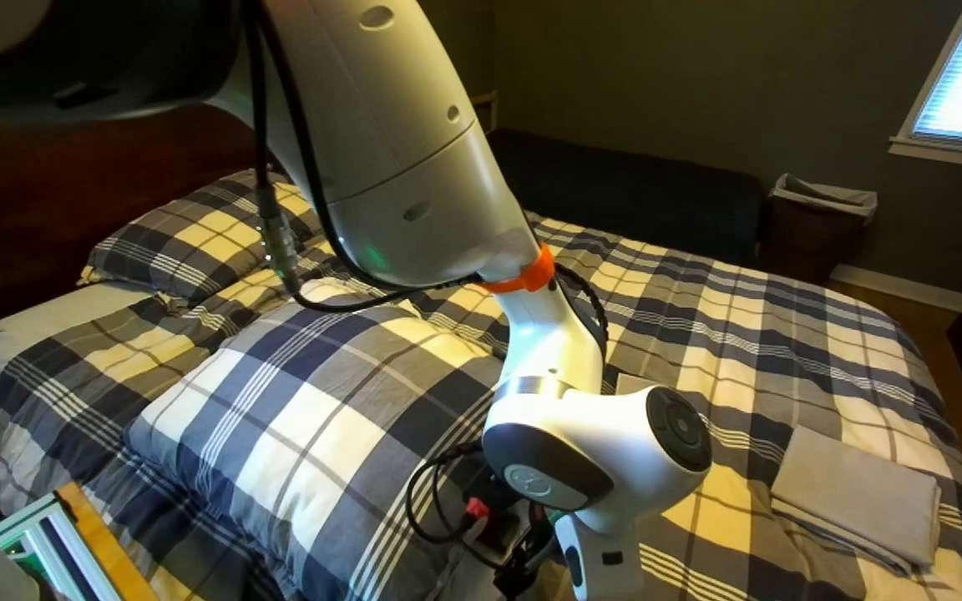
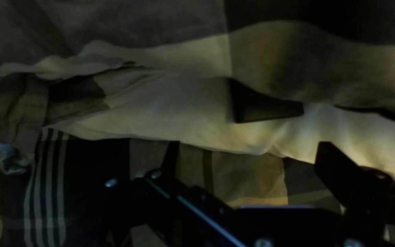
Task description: Put the remote on the bed
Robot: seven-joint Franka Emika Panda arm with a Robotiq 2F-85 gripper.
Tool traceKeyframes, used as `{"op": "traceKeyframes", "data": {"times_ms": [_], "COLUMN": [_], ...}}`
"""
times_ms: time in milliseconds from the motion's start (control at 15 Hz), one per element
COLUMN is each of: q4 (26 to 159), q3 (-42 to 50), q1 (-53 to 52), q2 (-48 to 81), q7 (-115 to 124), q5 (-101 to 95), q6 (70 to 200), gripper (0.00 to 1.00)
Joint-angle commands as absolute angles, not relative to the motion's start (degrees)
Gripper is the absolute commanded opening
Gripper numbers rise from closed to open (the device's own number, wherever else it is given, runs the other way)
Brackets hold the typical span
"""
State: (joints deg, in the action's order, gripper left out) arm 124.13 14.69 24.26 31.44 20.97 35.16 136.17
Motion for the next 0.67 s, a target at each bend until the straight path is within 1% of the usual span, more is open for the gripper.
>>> {"op": "traceKeyframes", "data": {"times_ms": [0,600], "q4": [121.4,119.6], "q3": [13.1,11.1], "q1": [24.8,25.3], "q2": [34.9,37.1], "q7": [19.0,15.9], "q5": [38.5,40.7], "q6": [136.4,133.9], "gripper": [1.0,1.0]}}
